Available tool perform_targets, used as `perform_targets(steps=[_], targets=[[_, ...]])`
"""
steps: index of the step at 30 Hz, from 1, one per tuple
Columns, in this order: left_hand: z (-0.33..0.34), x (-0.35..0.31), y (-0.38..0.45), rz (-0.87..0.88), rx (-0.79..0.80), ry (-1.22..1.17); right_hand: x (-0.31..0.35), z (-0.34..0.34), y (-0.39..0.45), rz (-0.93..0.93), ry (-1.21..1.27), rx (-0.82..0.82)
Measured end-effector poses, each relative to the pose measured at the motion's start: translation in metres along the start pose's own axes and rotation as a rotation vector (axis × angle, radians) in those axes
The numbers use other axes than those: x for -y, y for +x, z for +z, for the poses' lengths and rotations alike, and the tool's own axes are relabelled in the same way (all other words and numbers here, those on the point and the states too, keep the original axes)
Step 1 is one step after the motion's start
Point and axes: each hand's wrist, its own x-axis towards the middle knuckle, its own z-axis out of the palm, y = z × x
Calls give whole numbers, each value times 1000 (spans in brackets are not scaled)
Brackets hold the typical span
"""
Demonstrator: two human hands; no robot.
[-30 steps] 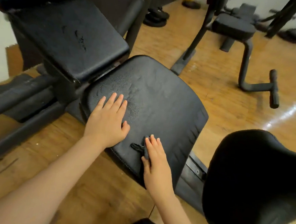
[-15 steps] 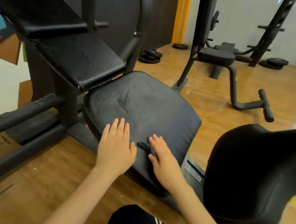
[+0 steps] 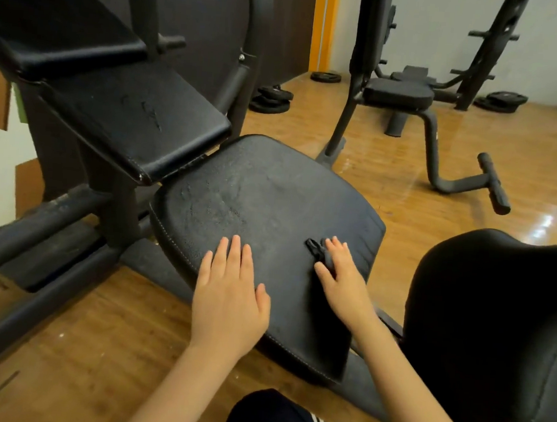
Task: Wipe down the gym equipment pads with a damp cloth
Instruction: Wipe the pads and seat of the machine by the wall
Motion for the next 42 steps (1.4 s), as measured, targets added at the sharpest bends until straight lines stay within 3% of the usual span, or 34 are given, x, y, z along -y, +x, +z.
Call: perform_targets(steps=[6, 9, 14, 17, 20, 25, 33, 39, 42], targets=[[2, 1, 1, -4, -7, -30, 8, 9, -80, -153, -19, 101], [2, -1, 1, -16, -7, -37, -1, 4, -41, -105, 0, 33], [3, -2, 1, -25, 3, -17, -35, -24, 71, 219, -1, -94], [4, -1, 1, -29, -5, -6, -43, -34, 95, 316, 24, -117], [4, -2, 0, -39, -16, 6, -29, -20, 67, 310, 38, -141], [5, -2, 1, -35, -44, 28, -19, 11, -15, 150, 0, -157], [5, -4, 1, -37, -30, 64, -49, -29, 102, 339, -24, -202], [8, -1, 2, -37, -35, 54, -54, -32, 115, 199, -100, -155], [6, -2, 1, -30, -23, 44, -64, -44, 119, 279, -27, -201]])
